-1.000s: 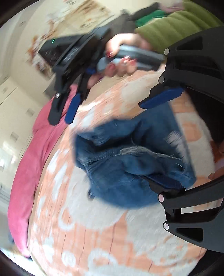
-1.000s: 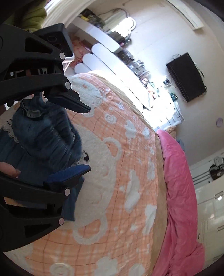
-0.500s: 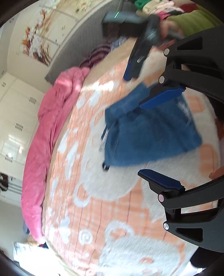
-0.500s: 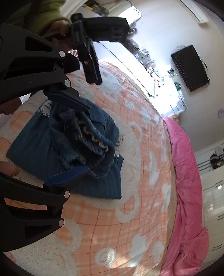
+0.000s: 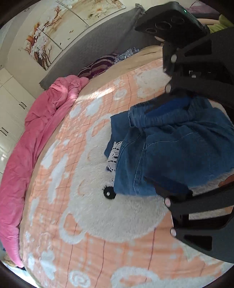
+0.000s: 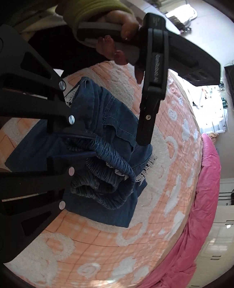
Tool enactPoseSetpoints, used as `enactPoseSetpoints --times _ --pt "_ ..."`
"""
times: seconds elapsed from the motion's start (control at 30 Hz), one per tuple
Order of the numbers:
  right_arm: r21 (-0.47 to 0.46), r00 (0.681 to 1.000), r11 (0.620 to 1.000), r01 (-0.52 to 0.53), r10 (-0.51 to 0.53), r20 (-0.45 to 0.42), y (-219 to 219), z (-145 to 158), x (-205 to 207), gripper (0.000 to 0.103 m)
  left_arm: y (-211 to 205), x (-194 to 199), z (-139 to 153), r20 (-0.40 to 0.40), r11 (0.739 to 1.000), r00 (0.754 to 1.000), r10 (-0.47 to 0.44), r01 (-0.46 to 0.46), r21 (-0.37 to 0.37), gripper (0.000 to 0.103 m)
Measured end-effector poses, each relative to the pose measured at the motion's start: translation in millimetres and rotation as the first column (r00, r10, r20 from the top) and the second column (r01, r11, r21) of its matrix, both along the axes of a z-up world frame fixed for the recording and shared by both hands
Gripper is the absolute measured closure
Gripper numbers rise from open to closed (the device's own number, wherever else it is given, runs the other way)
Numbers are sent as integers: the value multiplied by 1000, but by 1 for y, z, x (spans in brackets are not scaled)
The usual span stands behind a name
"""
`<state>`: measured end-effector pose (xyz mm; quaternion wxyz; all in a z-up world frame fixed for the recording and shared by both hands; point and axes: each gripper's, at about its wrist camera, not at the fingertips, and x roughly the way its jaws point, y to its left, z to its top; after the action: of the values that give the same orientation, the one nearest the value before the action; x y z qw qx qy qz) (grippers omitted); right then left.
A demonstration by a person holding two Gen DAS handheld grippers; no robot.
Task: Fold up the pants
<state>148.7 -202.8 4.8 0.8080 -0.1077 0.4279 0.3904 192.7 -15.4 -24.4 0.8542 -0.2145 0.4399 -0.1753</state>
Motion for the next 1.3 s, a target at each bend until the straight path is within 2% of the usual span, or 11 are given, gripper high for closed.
enactPoseSetpoints --times 0.17,0.33,0.43,0.5,0.6,0.73,0.87,0.93,0.97,1.07,1.3 --pt "131 996 990 46 -36 -77 -37 7 -18 101 -3 11 -19 -22 999 1000 17 -16 41 45" --pt "-19 991 994 106 -107 -79 -40 -21 -32 103 0 9 -25 -9 999 1000 16 -15 35 44" --pt "3 995 998 55 -55 89 -33 5 -61 97 4 9 -18 5 999 1000 -13 13 34 37" --pt "-4 982 1000 0 0 187 -19 23 -79 71 9 11 -13 21 997 1000 -9 8 77 33" --pt "-112 946 987 -117 145 289 13 31 -99 70 19 11 -10 54 996 999 9 -13 90 32" --pt "-328 875 915 -235 346 339 56 18 -111 71 29 13 -21 22 999 999 28 -29 43 32" --pt "-535 785 787 -308 528 324 90 -4 -111 71 21 15 -27 35 997 999 -8 5 79 34" --pt "-598 751 726 -339 592 293 99 -15 -114 86 15 17 -28 46 993 999 -13 8 117 34" --pt "-599 752 711 -368 607 258 101 -18 -114 98 12 18 -29 43 990 999 -12 6 140 34" --pt "-577 750 681 -451 639 167 88 -23 -122 102 5 20 -35 42 981 999 9 -17 192 32" --pt "-345 898 865 -364 424 115 58 -36 -112 100 2 21 -35 58 985 998 2 -12 174 31"
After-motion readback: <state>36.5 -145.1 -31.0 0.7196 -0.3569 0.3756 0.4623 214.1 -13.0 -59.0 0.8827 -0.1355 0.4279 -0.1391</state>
